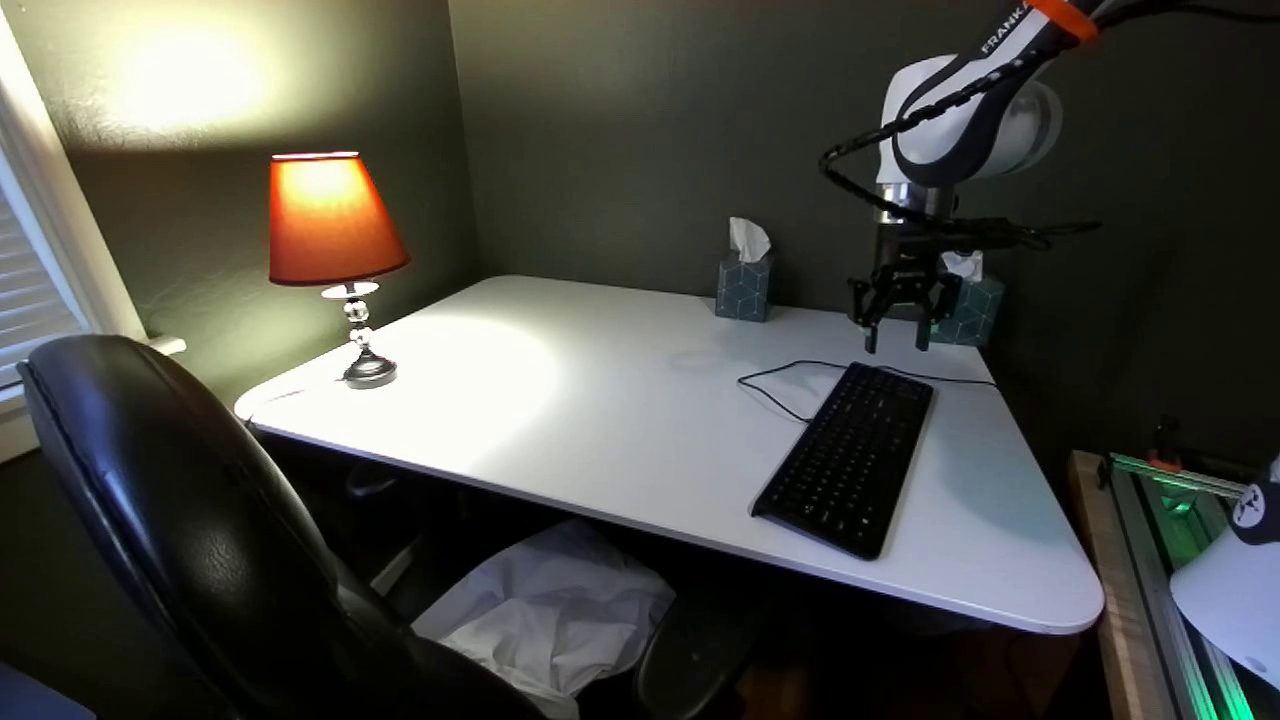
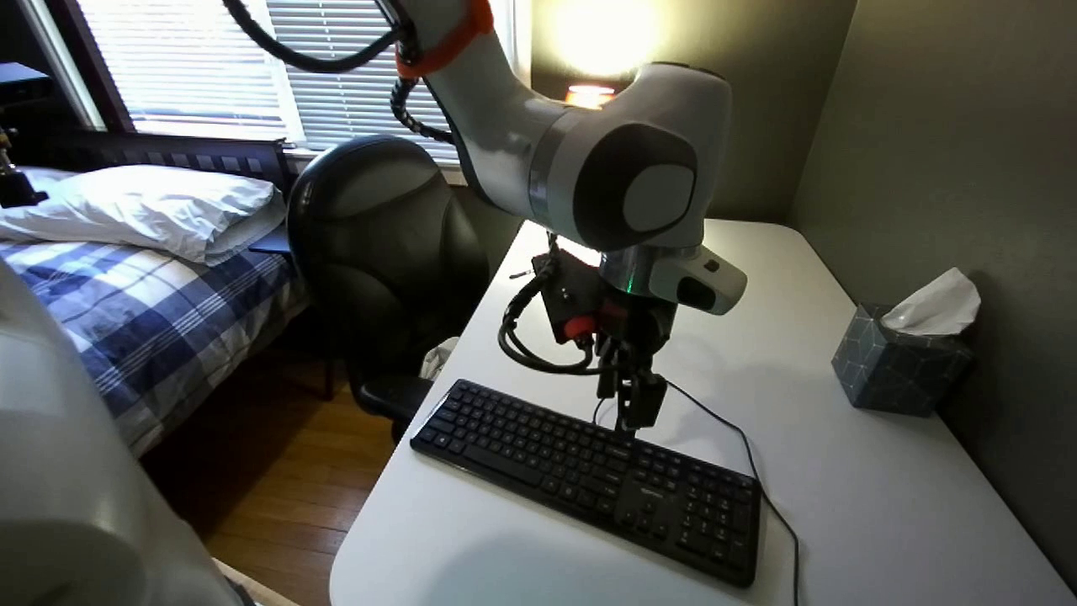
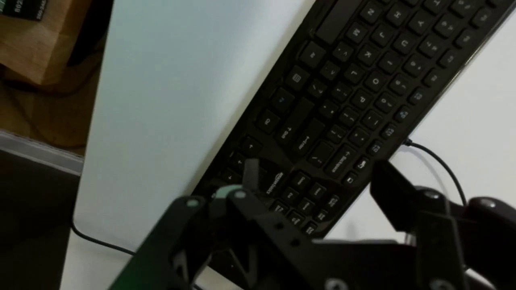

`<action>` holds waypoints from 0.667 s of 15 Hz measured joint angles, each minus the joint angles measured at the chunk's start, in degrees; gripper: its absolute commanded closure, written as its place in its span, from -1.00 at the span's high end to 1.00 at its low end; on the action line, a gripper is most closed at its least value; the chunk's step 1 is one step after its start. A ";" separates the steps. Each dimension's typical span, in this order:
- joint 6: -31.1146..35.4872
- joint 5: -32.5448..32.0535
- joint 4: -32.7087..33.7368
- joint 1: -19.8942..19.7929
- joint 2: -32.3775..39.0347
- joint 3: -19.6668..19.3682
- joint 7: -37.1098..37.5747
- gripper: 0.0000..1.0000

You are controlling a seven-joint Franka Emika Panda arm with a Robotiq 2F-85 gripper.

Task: Press a key on the keyboard.

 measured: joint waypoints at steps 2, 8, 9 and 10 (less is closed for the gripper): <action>0.75 -1.17 0.40 -0.34 1.30 -0.30 2.02 -0.48; 4.02 -1.98 1.39 -0.33 6.07 -1.62 2.83 -1.00; 4.55 -1.87 1.53 -0.31 6.95 -1.70 2.80 -1.00; 4.84 -1.72 1.75 -0.29 7.85 -1.76 2.80 -1.00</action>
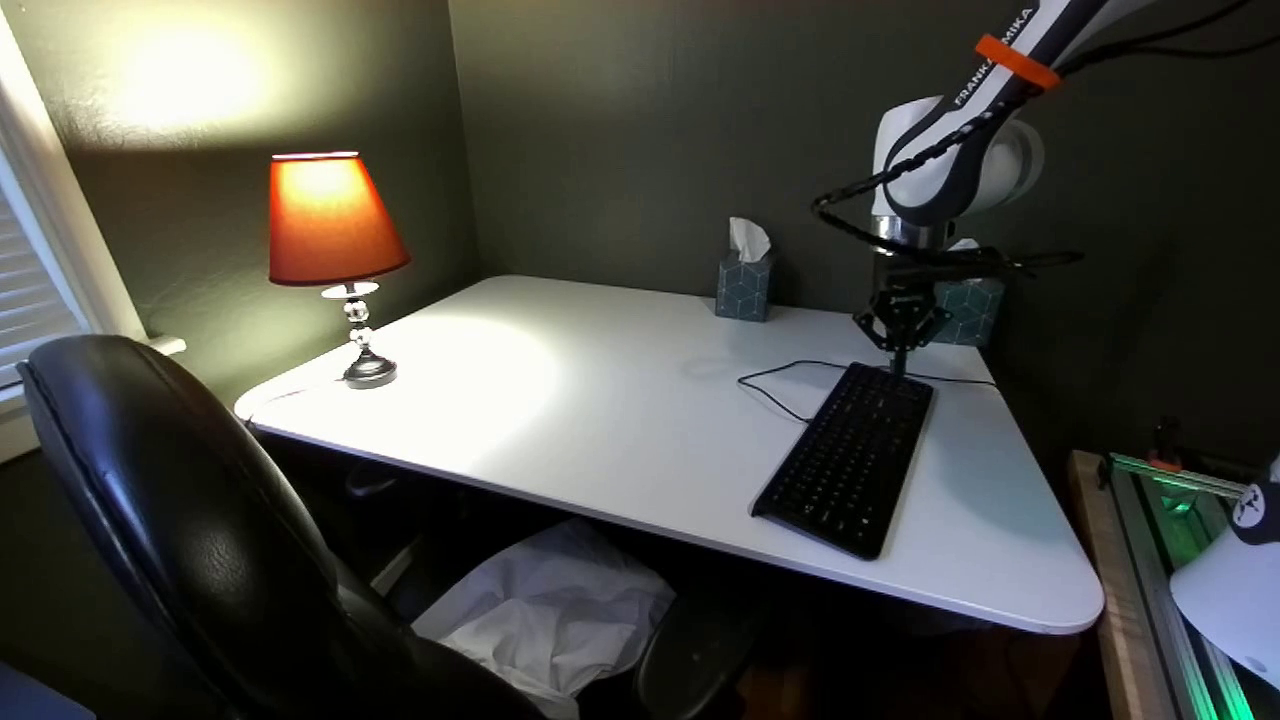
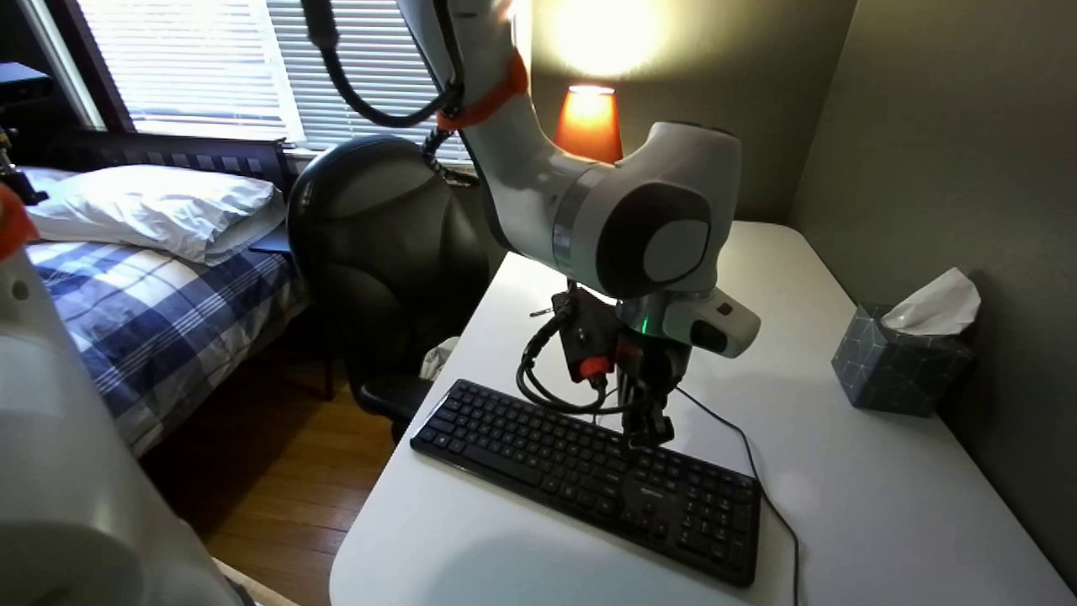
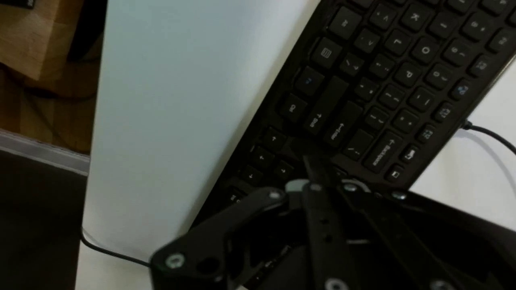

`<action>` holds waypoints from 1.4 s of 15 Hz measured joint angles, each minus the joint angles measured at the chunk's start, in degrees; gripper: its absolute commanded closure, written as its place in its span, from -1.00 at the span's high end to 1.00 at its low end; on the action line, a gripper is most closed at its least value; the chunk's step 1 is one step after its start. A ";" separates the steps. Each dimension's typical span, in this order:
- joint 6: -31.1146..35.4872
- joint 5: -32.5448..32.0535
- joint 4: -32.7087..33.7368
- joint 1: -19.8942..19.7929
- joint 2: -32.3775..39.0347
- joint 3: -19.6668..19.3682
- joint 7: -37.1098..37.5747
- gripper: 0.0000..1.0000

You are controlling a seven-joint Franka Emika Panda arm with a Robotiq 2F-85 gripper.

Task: Press a key on the keyboard.

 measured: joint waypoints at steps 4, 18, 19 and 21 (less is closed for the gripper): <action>0.03 1.59 1.03 0.25 3.27 -0.36 -0.05 -1.00; -0.03 7.33 2.83 0.22 10.26 -4.18 -0.25 -1.00; -0.03 8.30 2.90 0.19 10.49 -4.22 -0.65 -1.00; -0.03 10.22 3.03 0.20 10.83 -4.22 -1.49 -1.00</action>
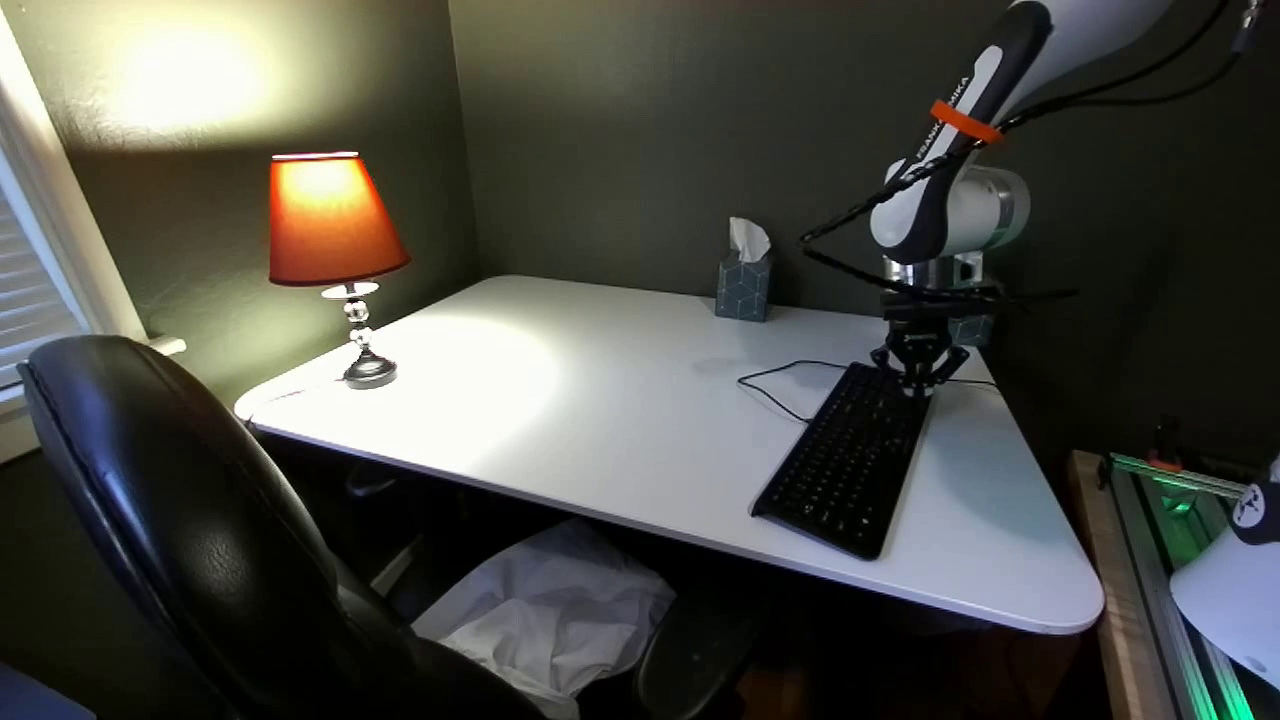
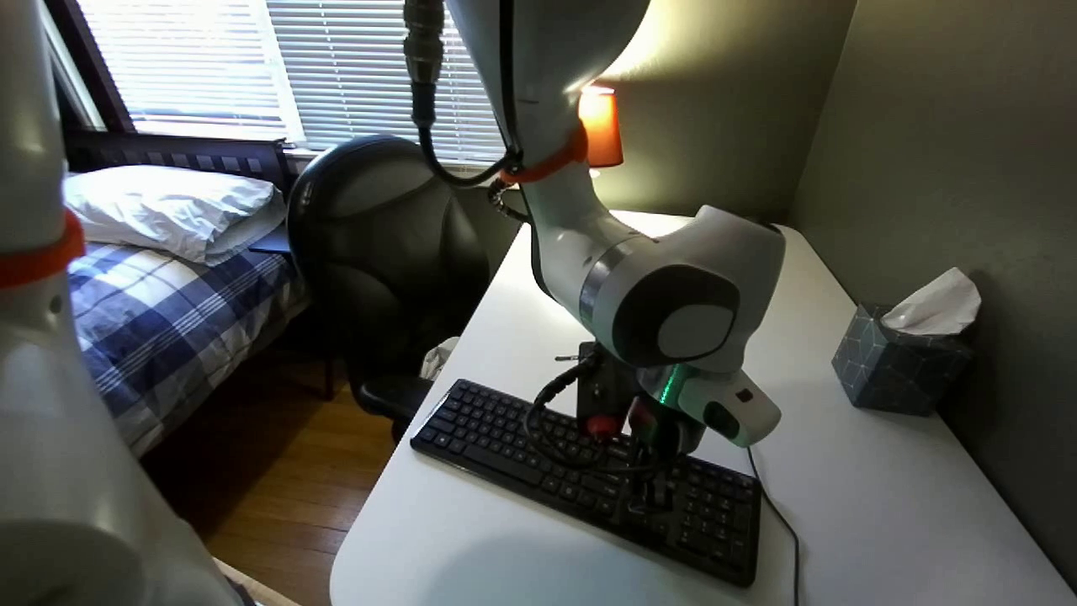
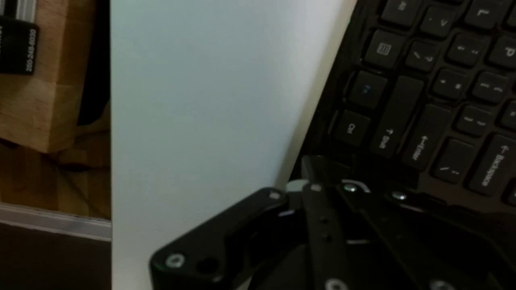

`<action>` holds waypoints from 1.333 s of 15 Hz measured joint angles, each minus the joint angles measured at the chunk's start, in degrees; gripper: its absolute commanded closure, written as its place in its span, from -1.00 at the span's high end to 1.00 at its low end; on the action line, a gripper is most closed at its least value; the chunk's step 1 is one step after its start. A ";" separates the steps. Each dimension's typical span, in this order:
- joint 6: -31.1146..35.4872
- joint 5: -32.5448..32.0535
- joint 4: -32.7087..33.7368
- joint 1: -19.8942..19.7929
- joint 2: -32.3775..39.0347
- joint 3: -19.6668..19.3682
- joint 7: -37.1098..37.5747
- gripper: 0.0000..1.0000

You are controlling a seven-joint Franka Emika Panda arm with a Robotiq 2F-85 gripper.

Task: Press a key on the keyboard.

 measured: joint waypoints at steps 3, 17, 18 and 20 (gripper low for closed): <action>0.00 2.42 0.09 0.00 0.19 0.01 -1.34 -1.00; -0.08 6.75 1.81 0.07 2.34 0.86 -4.42 -1.00; -0.08 6.78 1.99 0.07 2.55 0.86 -4.42 -1.00; -0.11 6.85 2.35 0.09 2.97 0.90 -4.42 -1.00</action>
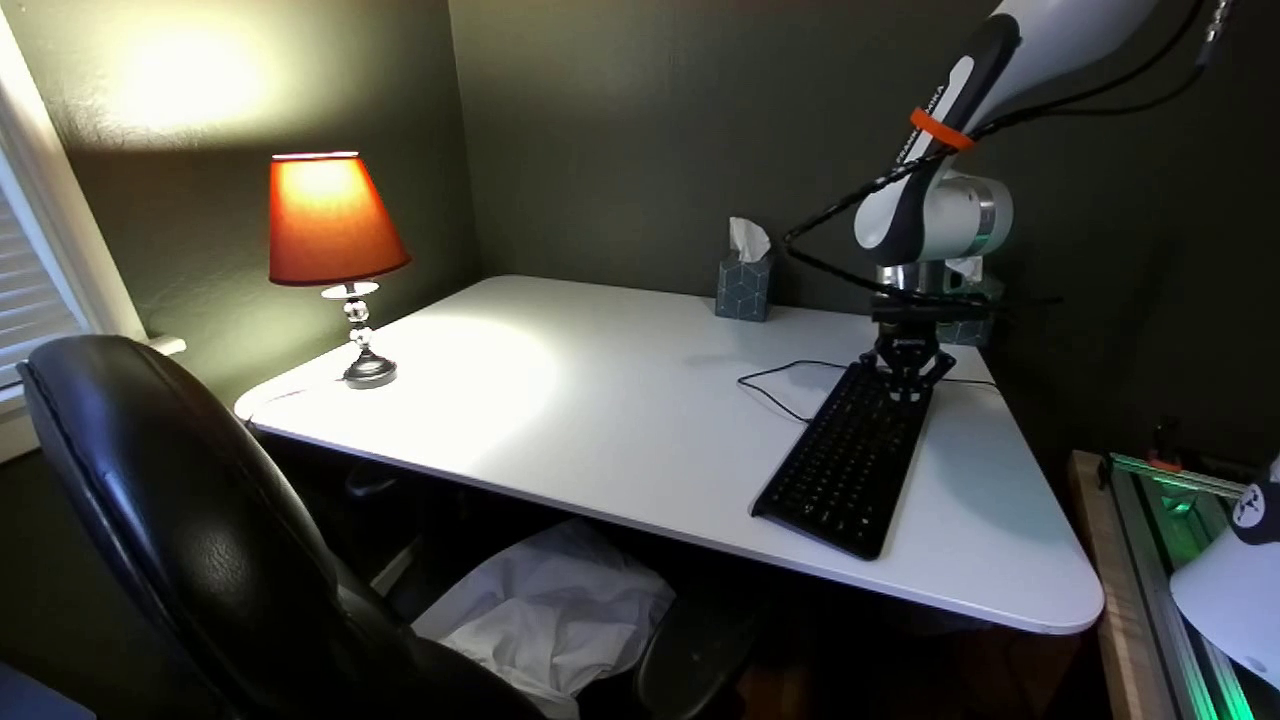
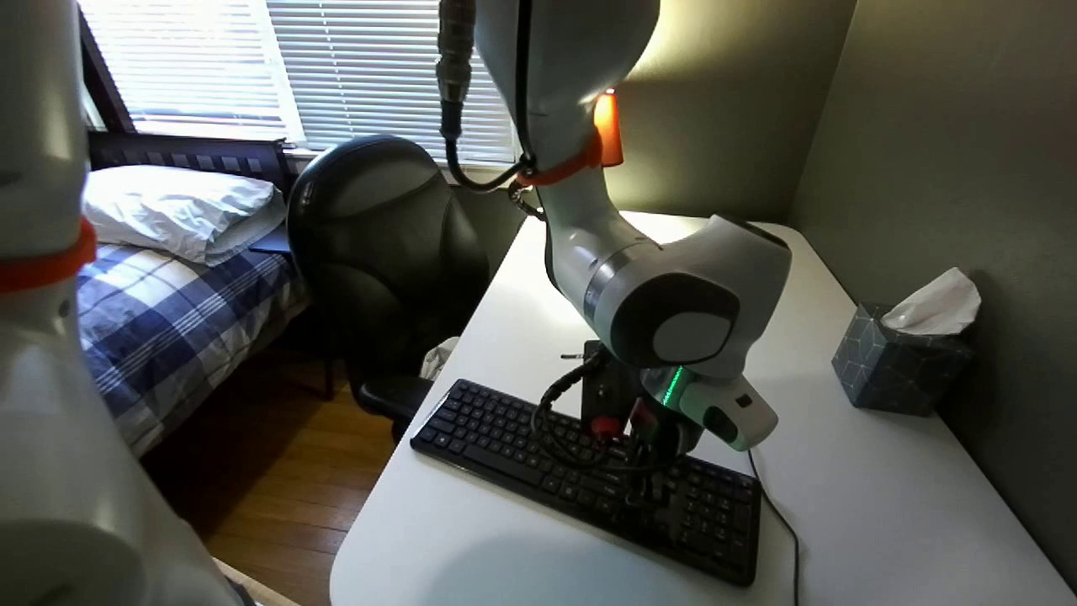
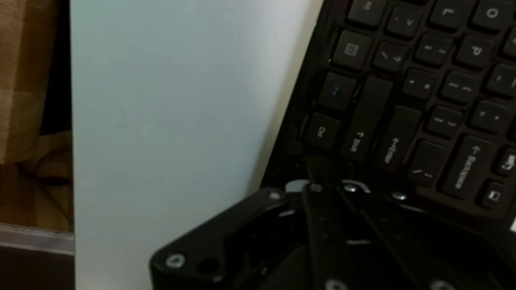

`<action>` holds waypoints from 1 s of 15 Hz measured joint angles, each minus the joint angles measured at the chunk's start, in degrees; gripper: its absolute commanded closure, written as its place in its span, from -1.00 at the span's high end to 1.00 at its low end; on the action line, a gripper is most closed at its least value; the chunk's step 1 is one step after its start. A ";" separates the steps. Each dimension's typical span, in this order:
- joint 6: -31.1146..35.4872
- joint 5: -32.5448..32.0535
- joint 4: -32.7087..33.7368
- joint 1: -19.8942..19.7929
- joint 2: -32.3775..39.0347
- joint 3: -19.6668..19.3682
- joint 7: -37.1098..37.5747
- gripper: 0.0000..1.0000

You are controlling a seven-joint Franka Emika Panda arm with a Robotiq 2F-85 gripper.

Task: Press a key on the keyboard.

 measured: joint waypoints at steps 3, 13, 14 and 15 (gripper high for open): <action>-0.10 0.06 0.28 0.03 0.29 0.11 0.00 -1.00; -0.96 0.07 1.07 0.11 0.73 0.18 0.00 -1.00; -0.97 0.07 1.10 0.13 0.74 0.18 0.00 -1.00; -0.97 0.07 1.14 0.17 0.74 0.18 0.00 -1.00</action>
